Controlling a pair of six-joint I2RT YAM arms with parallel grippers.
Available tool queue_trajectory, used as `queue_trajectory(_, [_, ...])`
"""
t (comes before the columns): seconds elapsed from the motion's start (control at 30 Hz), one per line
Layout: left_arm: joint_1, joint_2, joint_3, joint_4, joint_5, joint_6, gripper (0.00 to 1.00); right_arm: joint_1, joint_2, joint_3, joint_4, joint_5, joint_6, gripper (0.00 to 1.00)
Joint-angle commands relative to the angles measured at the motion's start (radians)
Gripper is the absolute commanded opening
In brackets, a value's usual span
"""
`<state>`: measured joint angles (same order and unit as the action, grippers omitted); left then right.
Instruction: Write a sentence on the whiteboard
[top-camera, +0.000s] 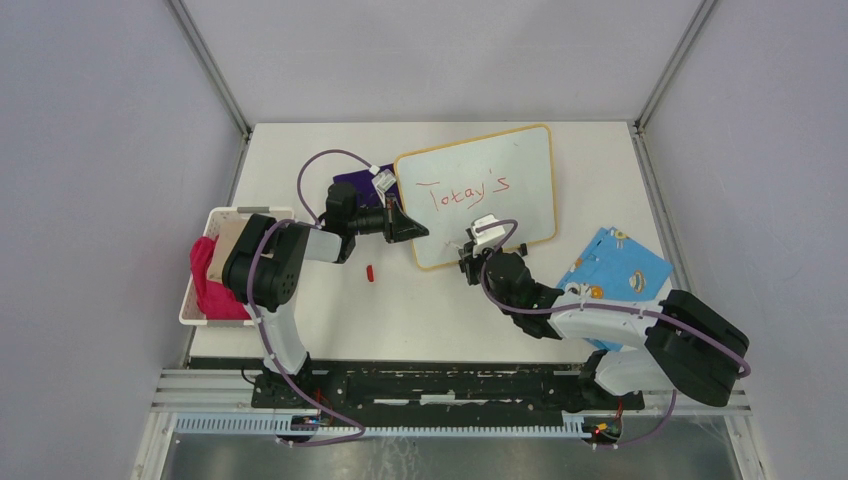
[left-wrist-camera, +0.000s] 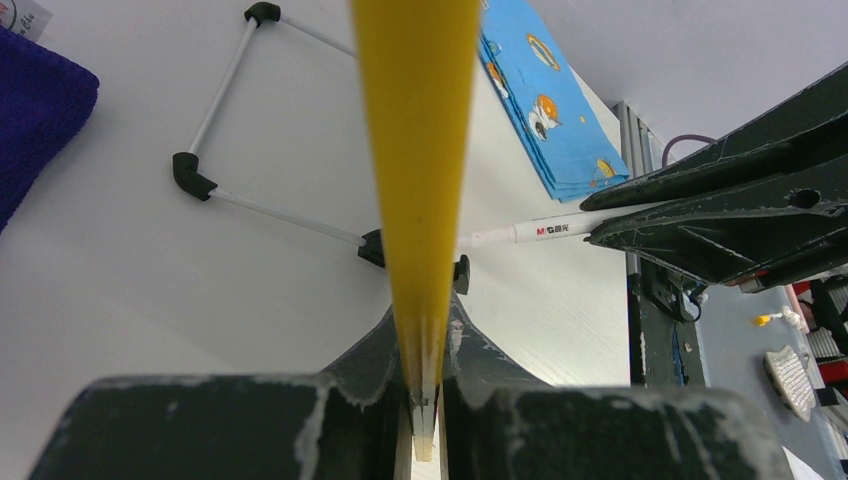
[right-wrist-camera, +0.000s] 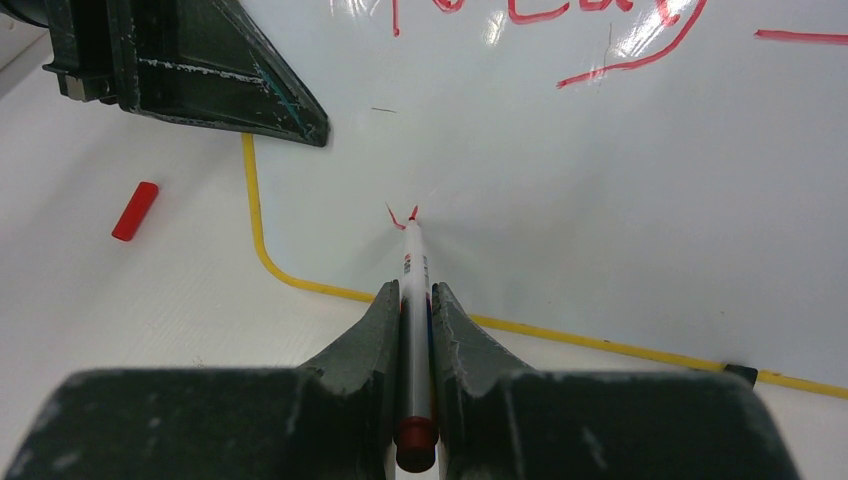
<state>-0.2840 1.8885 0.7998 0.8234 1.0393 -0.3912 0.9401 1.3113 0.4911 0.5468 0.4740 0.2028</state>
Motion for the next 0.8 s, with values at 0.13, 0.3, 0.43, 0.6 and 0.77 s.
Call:
queue_trajectory(0.13, [-0.017,0.018,-0.003,-0.118,-0.102,0.086,0.02,-0.002,-0.006,-0.038,0.007,-0.03,0.042,0.0])
queue_trajectory(0.3, [-0.018,0.018,-0.003,-0.12,-0.103,0.085,0.02,0.001,0.008,-0.04,0.012,-0.081,0.061,0.0])
queue_trajectory(0.43, [-0.018,0.018,-0.002,-0.123,-0.103,0.089,0.02,0.011,0.024,-0.025,0.03,-0.113,0.076,0.0])
queue_trajectory(0.6, [-0.019,0.02,0.0,-0.13,-0.104,0.092,0.02,0.021,0.05,0.0,0.062,-0.14,0.094,0.0])
queue_trajectory(0.77, [-0.02,0.02,0.001,-0.131,-0.105,0.095,0.02,0.022,0.061,0.017,0.083,-0.149,0.107,0.0])
